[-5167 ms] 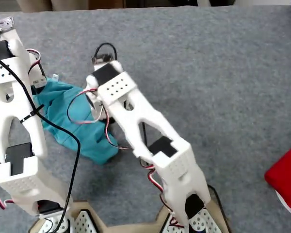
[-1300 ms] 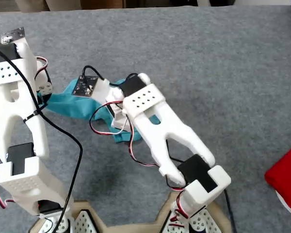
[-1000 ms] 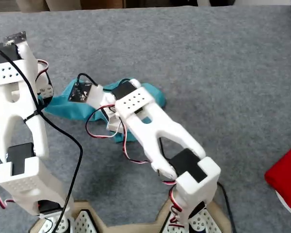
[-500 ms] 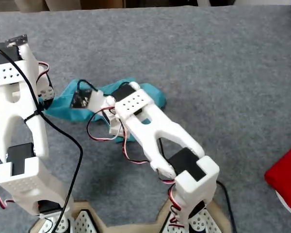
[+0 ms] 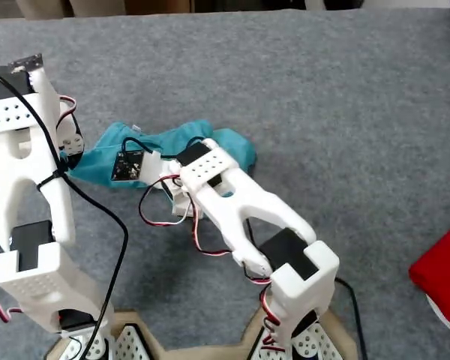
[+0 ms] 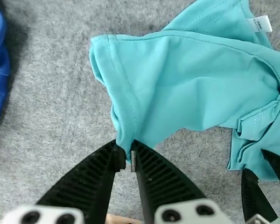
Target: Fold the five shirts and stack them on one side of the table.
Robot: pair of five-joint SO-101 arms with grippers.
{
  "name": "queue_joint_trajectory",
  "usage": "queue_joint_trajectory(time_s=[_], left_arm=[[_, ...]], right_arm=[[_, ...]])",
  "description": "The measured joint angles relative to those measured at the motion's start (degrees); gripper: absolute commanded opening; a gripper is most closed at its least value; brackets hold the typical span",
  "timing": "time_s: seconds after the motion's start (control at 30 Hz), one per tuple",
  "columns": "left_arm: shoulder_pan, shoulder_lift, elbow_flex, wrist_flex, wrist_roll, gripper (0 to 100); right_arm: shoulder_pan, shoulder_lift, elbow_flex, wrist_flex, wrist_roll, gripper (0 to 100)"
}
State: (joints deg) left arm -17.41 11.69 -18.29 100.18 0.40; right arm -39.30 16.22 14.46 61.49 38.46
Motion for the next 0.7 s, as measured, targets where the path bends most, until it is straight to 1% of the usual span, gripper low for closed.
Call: queue_joint_trajectory(time_s=[0.13, 0.23, 0.3, 0.4, 0.47, 0.7], left_arm=[[0.00, 0.00, 0.00, 0.00, 0.00, 2], [0.00, 0.00, 0.00, 0.00, 0.00, 2], [0.00, 0.00, 0.00, 0.00, 0.00, 2], [0.00, 0.00, 0.00, 0.00, 0.00, 2], [0.00, 0.00, 0.00, 0.00, 0.00, 2], [0.00, 0.00, 0.00, 0.00, 0.00, 2]], right_arm=[[0.00, 1.41, 0.00, -1.67, 0.00, 15.2], [0.00, 2.02, 0.00, -1.93, -1.49, 15.0], [0.26, 2.73, -0.09, -2.02, -2.37, 12.5], [1.76, 3.52, -0.35, -2.20, -4.13, 4.4], [3.34, 4.31, -1.67, -2.20, -5.36, 1.2], [8.09, 4.75, -2.73, -1.93, -8.26, 0.9]])
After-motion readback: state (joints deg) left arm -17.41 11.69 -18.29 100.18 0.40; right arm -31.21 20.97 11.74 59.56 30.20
